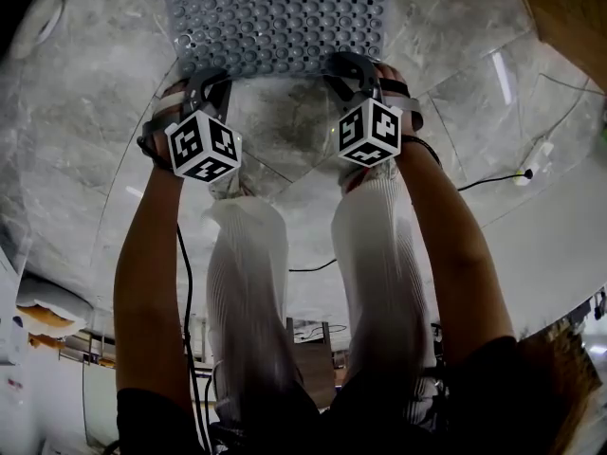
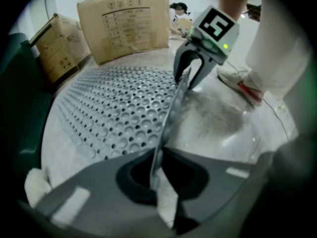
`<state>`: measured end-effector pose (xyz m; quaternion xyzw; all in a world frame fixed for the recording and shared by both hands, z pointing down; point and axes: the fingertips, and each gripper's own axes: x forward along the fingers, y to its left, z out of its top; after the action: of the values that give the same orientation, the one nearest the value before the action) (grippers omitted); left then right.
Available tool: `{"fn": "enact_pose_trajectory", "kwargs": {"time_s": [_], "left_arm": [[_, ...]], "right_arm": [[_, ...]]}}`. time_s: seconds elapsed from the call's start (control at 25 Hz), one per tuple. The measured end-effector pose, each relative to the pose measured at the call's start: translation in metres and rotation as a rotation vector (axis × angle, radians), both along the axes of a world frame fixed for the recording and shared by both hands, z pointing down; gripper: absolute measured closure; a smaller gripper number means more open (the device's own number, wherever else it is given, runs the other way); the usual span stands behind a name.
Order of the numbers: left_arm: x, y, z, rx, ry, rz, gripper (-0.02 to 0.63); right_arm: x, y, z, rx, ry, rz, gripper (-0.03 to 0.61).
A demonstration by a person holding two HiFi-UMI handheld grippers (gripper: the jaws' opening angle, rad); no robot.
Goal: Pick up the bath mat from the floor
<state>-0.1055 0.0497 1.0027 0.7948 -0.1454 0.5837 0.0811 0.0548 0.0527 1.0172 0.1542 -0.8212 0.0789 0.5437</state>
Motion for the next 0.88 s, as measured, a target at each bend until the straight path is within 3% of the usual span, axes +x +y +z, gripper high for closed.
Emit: {"fn": "enact_pose_trajectory", "kwargs": {"time_s": [0.48, 0.88], "left_arm": [[0.006, -0.024, -0.082, 0.03, 0.057, -0.006, 0.594], [0.006, -0.043, -0.178, 0.065, 0.066, -0.033, 0.595]], "right_arm": [[0.007, -0.029, -0.064, 0.018, 0.04, 0.028, 0.482], [0.006, -0.049, -0.163, 0.026, 0.043, 0.023, 0.522]]}}
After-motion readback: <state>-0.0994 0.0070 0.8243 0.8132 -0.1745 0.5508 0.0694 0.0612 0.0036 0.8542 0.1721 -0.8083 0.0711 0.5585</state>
